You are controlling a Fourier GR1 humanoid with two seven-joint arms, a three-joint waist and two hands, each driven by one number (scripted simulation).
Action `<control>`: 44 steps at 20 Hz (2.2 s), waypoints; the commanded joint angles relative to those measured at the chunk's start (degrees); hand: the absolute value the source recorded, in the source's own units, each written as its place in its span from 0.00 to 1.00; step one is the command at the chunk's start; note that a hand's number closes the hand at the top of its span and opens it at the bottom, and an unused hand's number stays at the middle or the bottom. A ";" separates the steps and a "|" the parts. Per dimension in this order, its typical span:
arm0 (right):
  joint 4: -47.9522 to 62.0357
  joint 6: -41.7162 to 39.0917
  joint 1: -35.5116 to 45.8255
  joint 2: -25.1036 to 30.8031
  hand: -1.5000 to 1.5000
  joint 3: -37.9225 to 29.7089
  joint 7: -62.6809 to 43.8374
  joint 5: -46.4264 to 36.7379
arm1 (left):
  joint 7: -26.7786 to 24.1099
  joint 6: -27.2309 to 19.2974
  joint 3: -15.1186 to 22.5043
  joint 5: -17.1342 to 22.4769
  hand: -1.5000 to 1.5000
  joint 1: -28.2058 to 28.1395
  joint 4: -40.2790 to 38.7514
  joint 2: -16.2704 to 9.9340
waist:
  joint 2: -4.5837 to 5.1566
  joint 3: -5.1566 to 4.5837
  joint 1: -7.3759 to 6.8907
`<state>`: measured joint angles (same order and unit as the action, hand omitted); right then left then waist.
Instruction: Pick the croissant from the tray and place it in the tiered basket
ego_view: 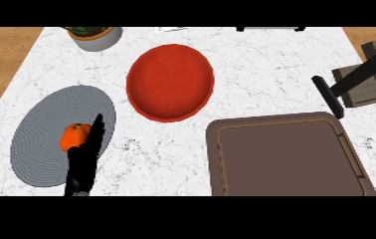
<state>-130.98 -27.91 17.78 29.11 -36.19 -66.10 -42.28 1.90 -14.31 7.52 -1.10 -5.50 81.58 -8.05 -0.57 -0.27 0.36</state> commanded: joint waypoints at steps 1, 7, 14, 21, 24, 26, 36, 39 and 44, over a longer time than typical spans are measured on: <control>-0.15 -10.73 9.18 10.22 1.00 0.02 -13.73 -0.66 | -0.71 1.80 -1.55 0.83 0.50 0.88 -0.86 -1.93 | 0.20 -0.19 -0.50; 11.99 -15.28 19.34 20.10 1.00 -0.71 -10.11 1.65 | -0.35 0.86 1.16 -0.59 0.50 0.21 -0.82 0.61 | 0.31 -0.14 -1.18; 28.41 -13.78 30.24 27.31 1.00 3.02 -6.28 -2.85 | -0.65 1.70 0.87 -0.27 0.50 0.97 -1.08 0.46 | 0.88 -0.09 -2.66; 46.80 -7.32 39.69 30.81 1.00 5.75 0.47 -7.84 | -0.75 2.34 0.33 0.21 0.50 0.01 -0.82 0.24 | 0.94 0.12 -2.60; 53.16 -3.86 42.48 28.60 1.00 8.59 3.05 -9.33 | -0.38 1.08 -0.36 -0.69 0.50 2.33 -2.25 0.69 | 0.99 0.16 -2.12; 57.36 -3.28 44.97 29.02 1.00 9.28 5.26 -9.43 | 1.18 0.19 0.93 -1.89 0.50 2.71 -1.36 1.65 | 0.87 0.19 -1.81; 73.55 8.04 45.67 23.57 1.00 13.06 11.76 -14.85 | -0.44 -0.19 -1.25 -1.66 0.50 5.68 -5.26 2.70 | 0.92 0.21 -1.29; 79.13 12.09 43.84 25.24 1.00 10.89 14.49 -15.48 | -3.36 0.98 -0.51 -1.09 0.50 1.31 -4.94 2.99 | 0.88 0.25 -1.25; 82.63 17.93 43.76 24.10 1.00 8.52 16.25 -13.83 | -3.17 3.83 -1.44 0.38 0.50 -3.03 0.47 -0.08 | 0.64 0.28 -1.30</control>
<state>-50.02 -13.91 62.95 53.58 -25.36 -50.75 -57.60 -0.84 -12.42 6.78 -2.10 -4.45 80.14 -6.61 0.20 0.10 -1.26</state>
